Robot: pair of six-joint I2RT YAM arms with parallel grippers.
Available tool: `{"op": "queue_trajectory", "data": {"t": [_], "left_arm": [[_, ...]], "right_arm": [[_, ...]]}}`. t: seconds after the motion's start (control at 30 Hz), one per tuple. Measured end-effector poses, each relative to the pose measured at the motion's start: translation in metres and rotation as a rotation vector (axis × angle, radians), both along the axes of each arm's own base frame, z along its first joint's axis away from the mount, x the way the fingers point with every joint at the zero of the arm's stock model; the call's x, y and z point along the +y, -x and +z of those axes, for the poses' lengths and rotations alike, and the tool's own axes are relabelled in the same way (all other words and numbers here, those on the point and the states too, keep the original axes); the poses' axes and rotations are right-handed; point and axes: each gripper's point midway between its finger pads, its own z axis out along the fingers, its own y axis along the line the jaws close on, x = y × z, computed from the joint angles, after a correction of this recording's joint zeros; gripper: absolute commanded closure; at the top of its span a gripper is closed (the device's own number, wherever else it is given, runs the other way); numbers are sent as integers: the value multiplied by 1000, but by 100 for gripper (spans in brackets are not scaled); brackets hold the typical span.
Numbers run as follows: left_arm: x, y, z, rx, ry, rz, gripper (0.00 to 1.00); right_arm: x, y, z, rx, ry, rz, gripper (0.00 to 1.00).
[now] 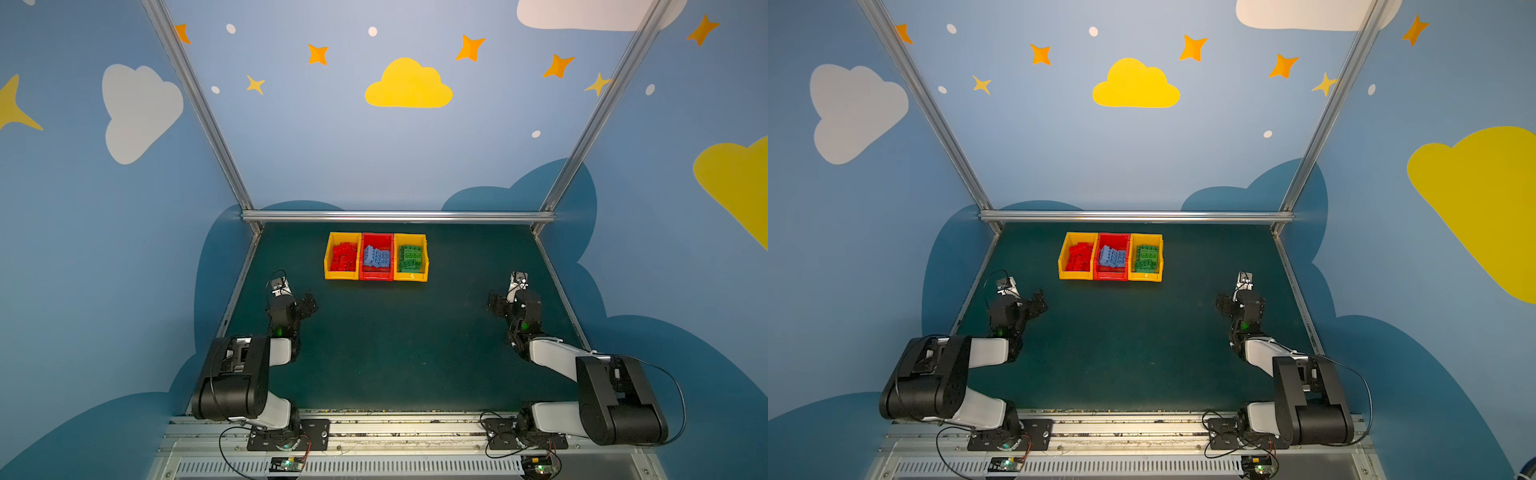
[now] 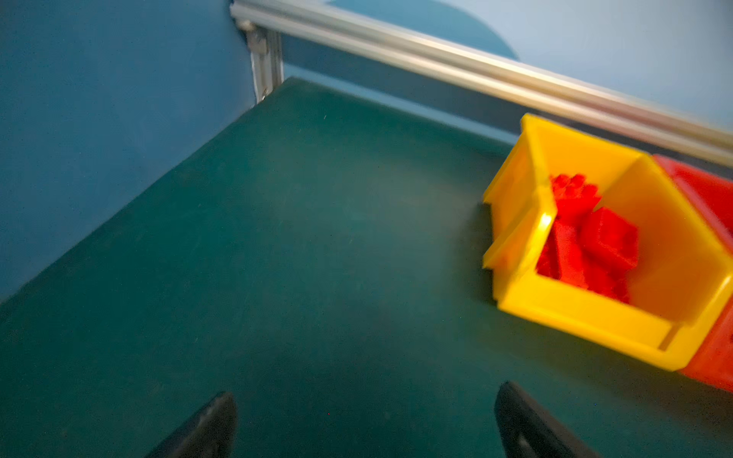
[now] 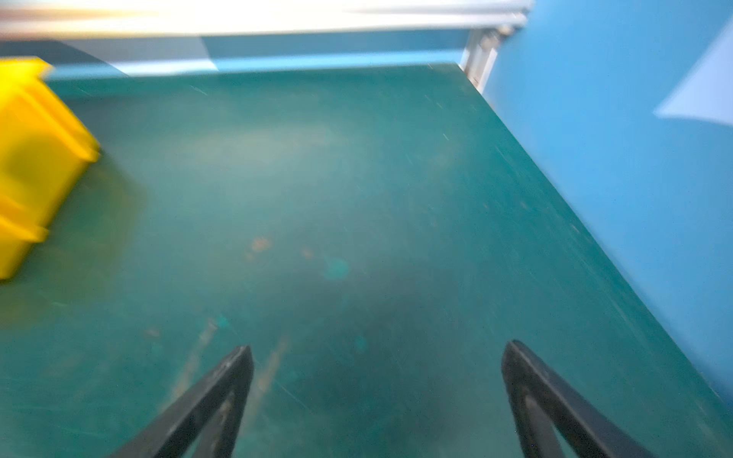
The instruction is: Sort the legos into containers by color
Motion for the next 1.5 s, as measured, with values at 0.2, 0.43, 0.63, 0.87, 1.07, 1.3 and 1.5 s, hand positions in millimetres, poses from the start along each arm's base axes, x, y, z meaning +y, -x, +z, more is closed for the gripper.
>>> {"op": "queue_trajectory", "data": {"t": [0.2, 0.43, 0.63, 0.87, 1.07, 1.3, 1.5], "left_arm": [[-6, -4, 1, 5, 5, -46, 0], [-11, -2, -6, 37, 14, -76, 0], [-14, -1, -10, 53, 19, -89, 0], [-14, -1, -9, 52, 12, -91, 0], [-17, -1, -9, 54, 0, -97, 0], [-18, -3, -8, 58, -11, -97, 0], [-19, -4, -9, 65, -15, -103, 0]], "right_arm": [[5, -2, 1, 2, -6, 30, 4], [13, -6, -27, -19, -13, 116, 4], [6, -7, -38, 18, -61, 144, 3], [13, -11, -31, 8, -75, 184, 3], [15, -11, -32, 13, -75, 195, 3], [15, -10, -33, 16, -75, 195, 3], [15, -10, -33, 16, -75, 195, 3]]}}
